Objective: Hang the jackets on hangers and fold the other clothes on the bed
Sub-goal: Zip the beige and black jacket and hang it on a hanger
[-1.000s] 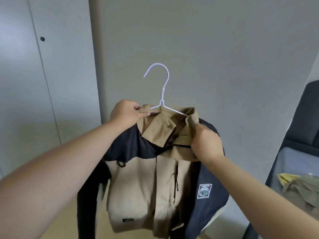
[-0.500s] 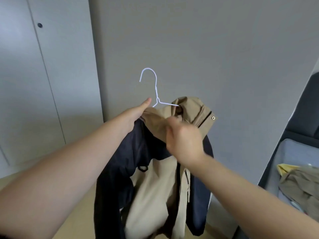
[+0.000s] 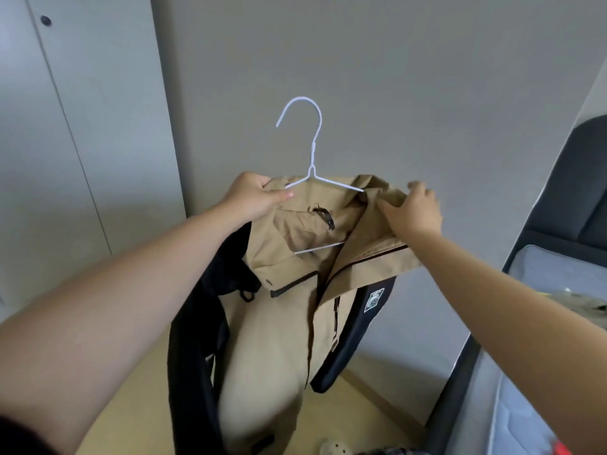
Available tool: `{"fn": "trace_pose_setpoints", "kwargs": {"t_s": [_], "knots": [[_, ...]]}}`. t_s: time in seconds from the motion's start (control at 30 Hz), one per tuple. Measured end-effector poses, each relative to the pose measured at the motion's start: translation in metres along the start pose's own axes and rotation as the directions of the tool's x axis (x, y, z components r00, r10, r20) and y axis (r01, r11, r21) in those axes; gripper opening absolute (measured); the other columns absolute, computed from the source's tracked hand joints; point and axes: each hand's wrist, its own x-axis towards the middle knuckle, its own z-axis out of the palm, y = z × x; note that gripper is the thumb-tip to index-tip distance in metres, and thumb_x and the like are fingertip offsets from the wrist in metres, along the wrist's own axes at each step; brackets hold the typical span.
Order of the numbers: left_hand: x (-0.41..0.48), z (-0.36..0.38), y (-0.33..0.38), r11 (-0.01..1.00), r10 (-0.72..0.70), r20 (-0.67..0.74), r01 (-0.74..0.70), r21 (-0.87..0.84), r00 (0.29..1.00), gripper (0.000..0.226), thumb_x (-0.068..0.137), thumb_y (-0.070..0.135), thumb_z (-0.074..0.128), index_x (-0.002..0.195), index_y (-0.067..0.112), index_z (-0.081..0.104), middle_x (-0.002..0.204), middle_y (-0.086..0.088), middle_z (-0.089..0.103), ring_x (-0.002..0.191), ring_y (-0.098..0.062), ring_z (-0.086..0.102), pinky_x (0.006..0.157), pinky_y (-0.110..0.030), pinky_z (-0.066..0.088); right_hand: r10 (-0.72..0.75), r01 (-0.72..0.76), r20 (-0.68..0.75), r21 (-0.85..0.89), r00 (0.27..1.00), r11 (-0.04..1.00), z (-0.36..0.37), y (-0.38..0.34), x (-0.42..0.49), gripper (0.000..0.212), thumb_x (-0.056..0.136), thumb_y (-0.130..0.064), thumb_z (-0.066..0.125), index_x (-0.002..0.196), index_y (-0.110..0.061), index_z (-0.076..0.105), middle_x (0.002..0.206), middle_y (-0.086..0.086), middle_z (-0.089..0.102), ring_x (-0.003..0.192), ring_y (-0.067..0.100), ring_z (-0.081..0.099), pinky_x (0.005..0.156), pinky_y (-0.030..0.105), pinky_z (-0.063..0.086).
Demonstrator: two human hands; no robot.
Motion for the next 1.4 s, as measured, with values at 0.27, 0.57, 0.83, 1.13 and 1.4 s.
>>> {"fn": "trace_pose_setpoints", "kwargs": {"t_s": [0.27, 0.57, 0.83, 1.13, 1.4], "knots": [[0.014, -0.022, 0.008, 0.961, 0.168, -0.158, -0.126, 0.245, 0.973, 0.053, 0.079, 0.031, 0.075, 0.047, 0.017, 0.036, 0.047, 0.005, 0.030, 0.048, -0.014, 0.031, 0.048, -0.029, 0.021, -0.408, 0.401, 0.015, 0.162, 0.913, 0.902, -0.002, -0.059, -0.009, 0.029, 0.098, -0.021, 0.047, 0.070, -0.014, 0.049, 0.065, -0.002, 0.051, 0.068, 0.022, 0.053, 0.061, 0.027, 0.034], [0.002, -0.047, -0.001, 0.765, 0.269, 0.096, -0.273, 0.583, 0.958, 0.046, 0.091, 0.038, 0.059, 0.057, 0.015, 0.038, 0.064, -0.004, 0.050, 0.074, -0.029, 0.055, 0.063, -0.034, 0.040, -0.359, 0.311, 0.583, 0.185, 0.729, 0.932, -0.041, -0.065, 0.005, 0.028, 0.095, -0.027, 0.055, 0.075, -0.010, 0.062, 0.076, 0.000, 0.063, 0.076, 0.016, 0.057, 0.070, 0.027, 0.044], [-0.009, -0.016, -0.018, 0.816, 0.297, 0.030, -0.270, 0.511, 0.954, 0.050, 0.090, 0.035, 0.061, 0.051, 0.015, 0.037, 0.050, 0.002, 0.041, 0.058, -0.026, 0.047, 0.050, -0.030, 0.025, -0.100, 0.143, 0.524, -0.043, 0.846, 0.989, -0.010, 0.015, 0.013, 0.017, 0.088, -0.005, 0.050, 0.095, -0.012, 0.064, 0.066, 0.011, 0.062, 0.052, 0.020, 0.055, 0.048, 0.024, 0.046], [-0.025, -0.013, -0.038, 0.775, 0.387, 0.048, -0.353, 0.524, 0.921, 0.037, 0.091, 0.030, 0.061, 0.063, 0.008, 0.054, 0.060, -0.009, 0.056, 0.066, -0.033, 0.055, 0.059, -0.034, 0.040, -0.174, 0.081, 0.560, 0.187, 0.810, 0.979, -0.011, 0.044, 0.018, 0.025, 0.083, 0.002, 0.060, 0.063, -0.010, 0.065, 0.057, 0.003, 0.058, 0.054, 0.016, 0.050, 0.053, 0.022, 0.045], [-0.029, -0.011, -0.043, 0.683, 0.441, 0.209, -0.477, 0.553, 0.873, 0.045, 0.093, 0.030, 0.059, 0.055, 0.014, 0.041, 0.057, -0.013, 0.056, 0.061, -0.034, 0.056, 0.055, -0.031, 0.032, -0.277, 0.102, 0.587, 0.314, 0.760, 0.944, -0.024, 0.022, 0.019, 0.025, 0.090, 0.007, 0.053, 0.071, -0.006, 0.063, 0.070, 0.007, 0.056, 0.066, 0.014, 0.049, 0.062, 0.023, 0.042]]}}
